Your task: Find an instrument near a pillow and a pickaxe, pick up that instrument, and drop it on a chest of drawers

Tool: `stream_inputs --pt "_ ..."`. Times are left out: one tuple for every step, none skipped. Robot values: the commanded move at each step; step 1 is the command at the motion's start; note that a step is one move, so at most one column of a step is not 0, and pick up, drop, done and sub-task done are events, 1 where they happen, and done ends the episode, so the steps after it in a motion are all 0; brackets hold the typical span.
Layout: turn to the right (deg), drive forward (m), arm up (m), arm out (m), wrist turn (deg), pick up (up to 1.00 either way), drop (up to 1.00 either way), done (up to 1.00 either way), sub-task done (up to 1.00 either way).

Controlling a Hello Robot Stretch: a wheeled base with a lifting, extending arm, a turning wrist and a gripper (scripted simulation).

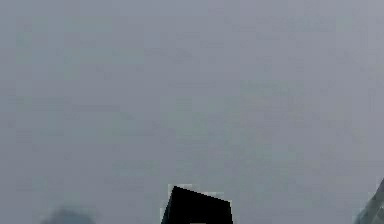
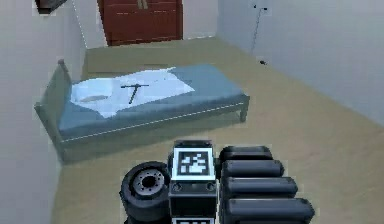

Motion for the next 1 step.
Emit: stream_inputs --pt "-33.0 0.00 0.00 0.00 0.0 0.00 0.00 0.00 0.00"
